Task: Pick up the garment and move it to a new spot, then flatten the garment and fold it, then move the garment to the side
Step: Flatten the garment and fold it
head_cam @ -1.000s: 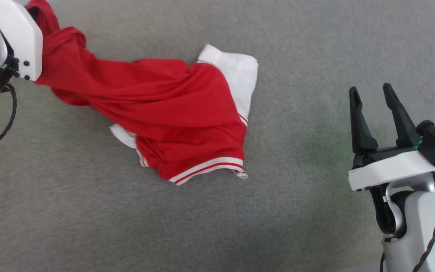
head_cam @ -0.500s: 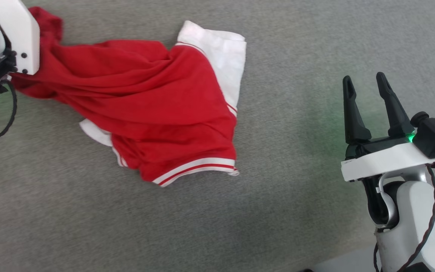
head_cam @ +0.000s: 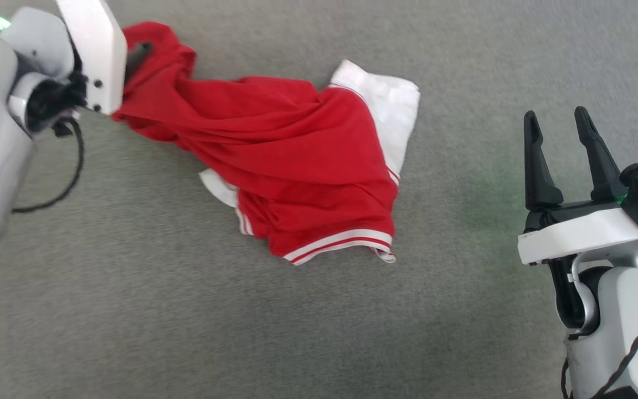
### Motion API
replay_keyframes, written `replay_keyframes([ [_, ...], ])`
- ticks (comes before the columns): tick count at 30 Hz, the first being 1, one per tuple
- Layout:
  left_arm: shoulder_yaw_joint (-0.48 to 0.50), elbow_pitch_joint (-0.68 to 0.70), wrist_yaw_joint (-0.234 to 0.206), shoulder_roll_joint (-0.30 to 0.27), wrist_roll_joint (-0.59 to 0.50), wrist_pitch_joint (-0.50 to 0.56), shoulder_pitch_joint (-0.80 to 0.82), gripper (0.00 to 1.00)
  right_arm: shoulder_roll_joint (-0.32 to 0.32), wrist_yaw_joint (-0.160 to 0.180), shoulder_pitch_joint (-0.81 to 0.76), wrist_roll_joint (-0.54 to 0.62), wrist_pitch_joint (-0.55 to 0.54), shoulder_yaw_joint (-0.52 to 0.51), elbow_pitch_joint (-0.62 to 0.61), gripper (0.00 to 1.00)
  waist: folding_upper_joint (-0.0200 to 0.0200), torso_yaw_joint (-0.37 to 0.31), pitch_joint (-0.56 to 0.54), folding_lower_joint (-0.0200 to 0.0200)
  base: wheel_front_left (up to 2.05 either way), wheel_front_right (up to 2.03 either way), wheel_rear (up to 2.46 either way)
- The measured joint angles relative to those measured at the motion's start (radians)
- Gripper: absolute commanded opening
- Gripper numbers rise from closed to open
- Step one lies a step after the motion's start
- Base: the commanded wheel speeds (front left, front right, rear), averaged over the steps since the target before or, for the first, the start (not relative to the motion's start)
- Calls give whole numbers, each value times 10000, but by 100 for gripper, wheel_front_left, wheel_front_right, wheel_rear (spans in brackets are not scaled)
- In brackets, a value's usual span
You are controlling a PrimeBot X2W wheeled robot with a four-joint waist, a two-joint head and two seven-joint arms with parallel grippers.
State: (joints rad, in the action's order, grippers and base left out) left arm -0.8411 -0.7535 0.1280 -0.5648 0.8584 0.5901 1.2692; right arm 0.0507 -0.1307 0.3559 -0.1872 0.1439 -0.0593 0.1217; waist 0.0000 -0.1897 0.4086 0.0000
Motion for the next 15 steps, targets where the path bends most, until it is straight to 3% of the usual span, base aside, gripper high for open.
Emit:
replay_keyframes([
  [4,36,554,-15,0,384,408,-463,100,0,0,-155,56,-178,-44,-144,100,0,351,-404,0,0,0,0],
  [10,-50,2128,-794,-132,1064,1599,-1638,100,0,-2,-310,109,-389,-132,-360,100,0,734,-928,0,0,0,0],
  [15,-182,3338,-1565,-456,1473,2474,-2492,100,4,0,-356,115,-474,-136,-535,100,0,651,-1040,0,0,0,0],
])
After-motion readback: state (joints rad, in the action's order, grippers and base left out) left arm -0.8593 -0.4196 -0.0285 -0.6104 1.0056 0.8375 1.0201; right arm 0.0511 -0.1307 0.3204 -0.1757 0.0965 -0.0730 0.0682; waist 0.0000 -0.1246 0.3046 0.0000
